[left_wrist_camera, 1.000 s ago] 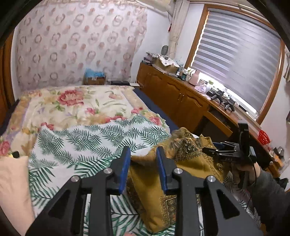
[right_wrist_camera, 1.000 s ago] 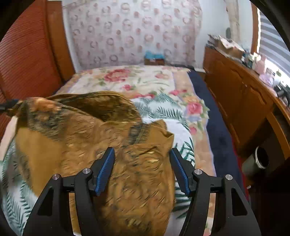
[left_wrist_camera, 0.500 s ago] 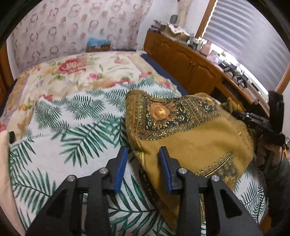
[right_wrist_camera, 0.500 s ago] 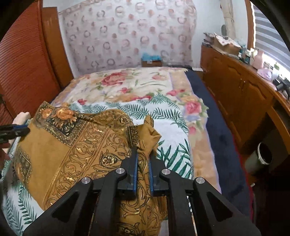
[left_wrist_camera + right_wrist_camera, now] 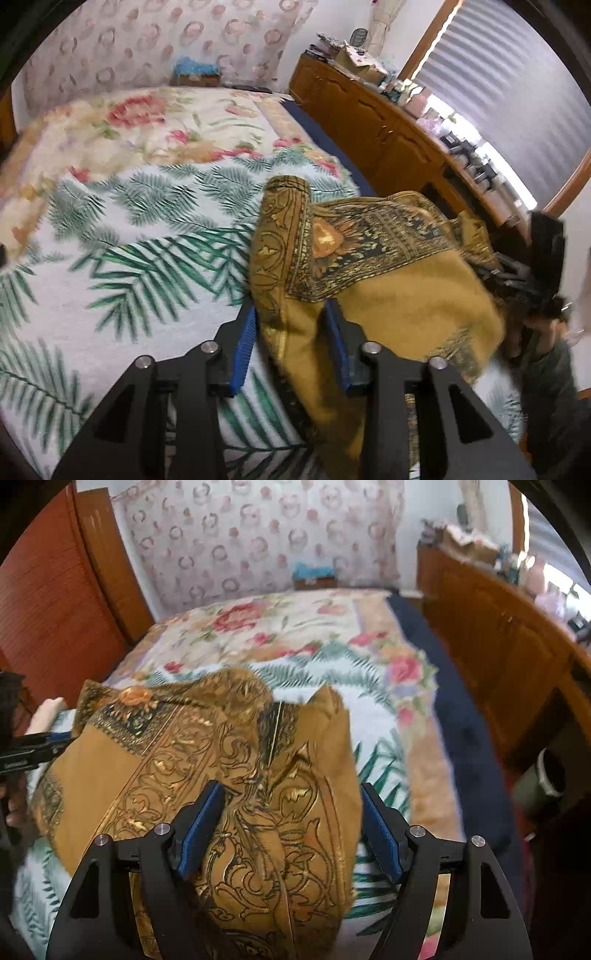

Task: Fold small clothes

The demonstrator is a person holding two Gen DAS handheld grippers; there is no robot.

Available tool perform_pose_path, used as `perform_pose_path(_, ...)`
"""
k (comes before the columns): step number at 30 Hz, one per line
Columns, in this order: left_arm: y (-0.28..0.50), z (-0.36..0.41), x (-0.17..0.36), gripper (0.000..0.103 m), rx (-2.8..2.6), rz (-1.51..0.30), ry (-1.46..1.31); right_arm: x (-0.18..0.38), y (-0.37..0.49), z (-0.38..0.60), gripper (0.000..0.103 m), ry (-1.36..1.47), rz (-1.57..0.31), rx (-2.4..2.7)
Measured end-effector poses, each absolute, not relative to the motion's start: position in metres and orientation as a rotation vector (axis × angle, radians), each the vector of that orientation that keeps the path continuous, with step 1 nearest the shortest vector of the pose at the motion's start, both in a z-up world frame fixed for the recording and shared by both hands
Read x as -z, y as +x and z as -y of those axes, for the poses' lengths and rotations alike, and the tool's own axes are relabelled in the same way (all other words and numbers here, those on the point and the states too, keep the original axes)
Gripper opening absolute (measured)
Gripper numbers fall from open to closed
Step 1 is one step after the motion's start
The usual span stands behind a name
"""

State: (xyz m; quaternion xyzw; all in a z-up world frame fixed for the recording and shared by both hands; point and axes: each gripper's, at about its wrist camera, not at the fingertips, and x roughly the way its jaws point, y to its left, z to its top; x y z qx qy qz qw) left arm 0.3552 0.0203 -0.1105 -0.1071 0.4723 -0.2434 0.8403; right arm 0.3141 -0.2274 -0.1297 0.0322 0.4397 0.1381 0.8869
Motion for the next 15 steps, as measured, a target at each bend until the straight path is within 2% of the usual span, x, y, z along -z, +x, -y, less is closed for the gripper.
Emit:
perform_pose_path(1, 0.356, -0.021, 0.112, 0.020, 0.538, -1.002, -0.253, 0.129, 0.313, 0.227, 0.075, 0.067, -0.906, -0.291)
perform_pose_path(2, 0.356, -0.021, 0.113, 0.017, 0.550, -1.003, -0.257, 0.129, 0.312, 0.227, 0.072, 0.065, -0.905, -0.297)
perform_pose_path(3, 0.356, -0.020, 0.112, 0.011, 0.552, -1.003, -0.254, 0.129, 0.313, 0.226, 0.060, 0.068, -0.904, -0.306)
perform_pose_path(4, 0.355, -0.020, 0.111, 0.004, 0.559, -0.999, -0.259, 0.129, 0.313, 0.226, 0.054, 0.086, -0.903, -0.340)
perform_pose_path(6, 0.349, -0.020, 0.103, 0.002, 0.591, -0.961, -0.275, 0.128, 0.312, 0.223, 0.036, 0.088, -0.903, -0.365)
perform_pose_path(7, 0.345, -0.021, 0.097, 0.002, 0.598, -0.938, -0.273, 0.129, 0.311, 0.220, 0.032, 0.078, -0.904, -0.391)
perform_pose_path(9, 0.334, -0.026, 0.080, 0.002, 0.604, -0.882, -0.278, 0.127, 0.309, 0.218, 0.016, 0.078, -0.898, -0.413)
perform_pose_path(15, 0.294, -0.052, 0.036, 0.002, 0.578, -0.740, -0.278, 0.093, 0.288, 0.205, 0.012, 0.051, -0.759, -0.434)
